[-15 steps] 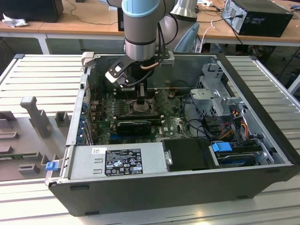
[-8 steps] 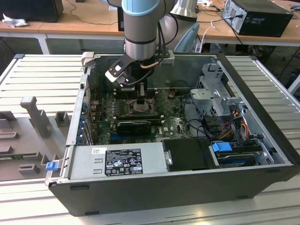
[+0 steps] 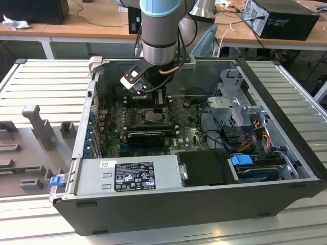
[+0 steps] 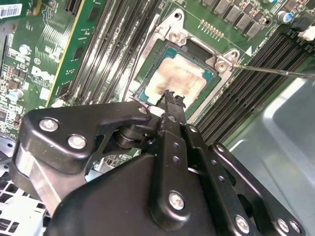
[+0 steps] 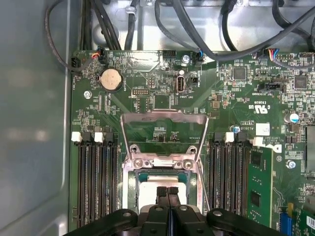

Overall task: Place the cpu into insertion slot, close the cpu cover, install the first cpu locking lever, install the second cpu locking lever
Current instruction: 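Close the cpu cover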

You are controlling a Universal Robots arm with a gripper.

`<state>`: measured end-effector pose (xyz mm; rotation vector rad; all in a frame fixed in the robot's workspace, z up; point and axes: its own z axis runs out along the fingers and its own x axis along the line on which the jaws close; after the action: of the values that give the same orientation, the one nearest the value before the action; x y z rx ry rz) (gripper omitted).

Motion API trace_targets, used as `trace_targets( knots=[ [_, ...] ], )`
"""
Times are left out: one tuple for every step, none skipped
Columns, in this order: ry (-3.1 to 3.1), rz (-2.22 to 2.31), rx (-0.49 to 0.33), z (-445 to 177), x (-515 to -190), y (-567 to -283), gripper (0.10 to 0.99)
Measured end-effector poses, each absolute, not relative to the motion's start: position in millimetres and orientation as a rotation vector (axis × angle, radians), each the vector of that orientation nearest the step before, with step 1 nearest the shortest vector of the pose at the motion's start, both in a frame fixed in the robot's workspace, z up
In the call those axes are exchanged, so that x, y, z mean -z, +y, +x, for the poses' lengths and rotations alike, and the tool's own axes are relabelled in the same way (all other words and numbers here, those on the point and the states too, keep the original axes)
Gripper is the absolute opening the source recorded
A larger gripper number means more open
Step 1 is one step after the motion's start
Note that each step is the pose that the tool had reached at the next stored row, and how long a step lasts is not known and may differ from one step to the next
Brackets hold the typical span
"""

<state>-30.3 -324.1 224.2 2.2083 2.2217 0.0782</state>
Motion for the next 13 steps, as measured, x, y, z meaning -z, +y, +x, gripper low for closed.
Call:
trace_targets(
  knots=[
    [2.222, 2.208, -0.078, -30.0, -224.2, -324.1, 0.106],
    [2.222, 2.208, -0.078, -29.5, -224.2, -324.1, 0.106],
    [2.222, 2.208, -0.078, -29.4, -224.3, -324.0, 0.106],
    [2.222, 2.208, -0.078, -29.4, -224.4, -324.0, 0.106],
    [2.222, 2.208, -0.078, -29.4, -224.7, -324.0, 0.106],
    [2.222, 2.208, -0.078, -29.4, -225.5, -324.1, 0.106],
    [2.222, 2.208, -0.078, -29.4, -226.4, -324.0, 0.106],
    [2.222, 2.208, -0.078, -29.4, -226.8, -324.0, 0.106],
    [2.222, 2.208, -0.078, -29.4, -227.3, -324.1, 0.106],
    [2.222, 2.208, -0.078, -29.4, -227.9, -324.1, 0.106],
    [2.222, 2.208, -0.078, -29.4, -228.4, -324.1, 0.106],
    [2.222, 2.208, -0.078, -29.4, -228.9, -324.0, 0.106],
    [2.222, 2.208, -0.078, -29.4, -229.7, -324.0, 0.106]
  ],
)
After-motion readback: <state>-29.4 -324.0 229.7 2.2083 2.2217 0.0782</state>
